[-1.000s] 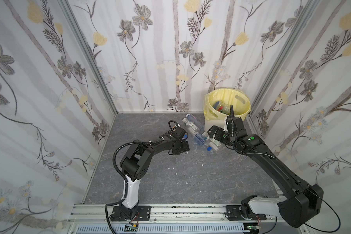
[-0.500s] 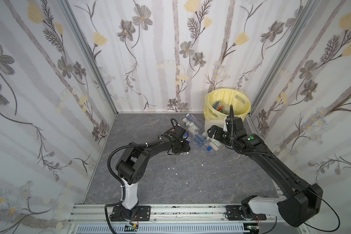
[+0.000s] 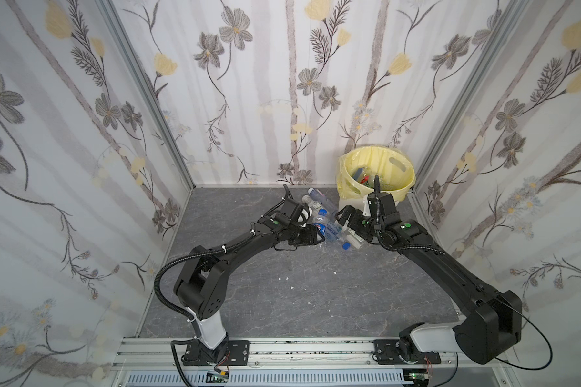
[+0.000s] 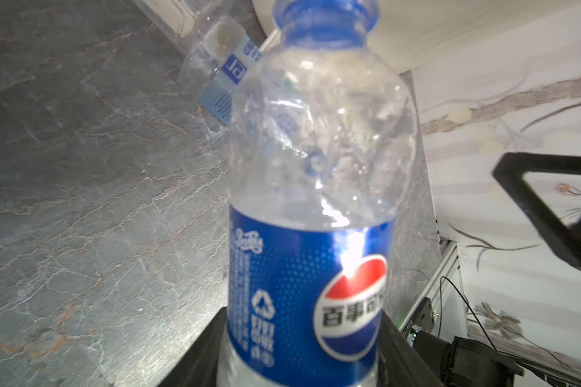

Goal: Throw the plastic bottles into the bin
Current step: 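Lift the Pepsi-label bottle with the left gripper while the right grips its blue cap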

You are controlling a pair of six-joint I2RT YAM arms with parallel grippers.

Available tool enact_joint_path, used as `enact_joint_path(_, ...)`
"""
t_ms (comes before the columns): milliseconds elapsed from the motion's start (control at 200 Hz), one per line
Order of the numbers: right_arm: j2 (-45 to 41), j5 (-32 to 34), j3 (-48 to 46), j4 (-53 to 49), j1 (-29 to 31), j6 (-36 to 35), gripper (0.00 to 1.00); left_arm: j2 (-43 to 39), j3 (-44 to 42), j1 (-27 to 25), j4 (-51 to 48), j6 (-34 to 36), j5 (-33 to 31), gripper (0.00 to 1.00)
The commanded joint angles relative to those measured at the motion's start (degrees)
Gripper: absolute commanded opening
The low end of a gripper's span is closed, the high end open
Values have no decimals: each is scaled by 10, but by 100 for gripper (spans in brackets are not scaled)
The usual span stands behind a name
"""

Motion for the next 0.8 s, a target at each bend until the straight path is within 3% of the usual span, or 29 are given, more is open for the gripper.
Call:
enact_joint_path(0, 10, -27, 2, 48, 2, 31, 100, -19, -2, -1, 21, 14, 28, 55)
enact_joint_path(405, 53, -62, 5, 100, 20, 65, 98, -38, -10, -1, 46, 14, 73, 54)
enact_joint_path(794, 84, -80, 10, 126, 36, 80, 85, -40, -4, -2, 55, 7, 88, 54)
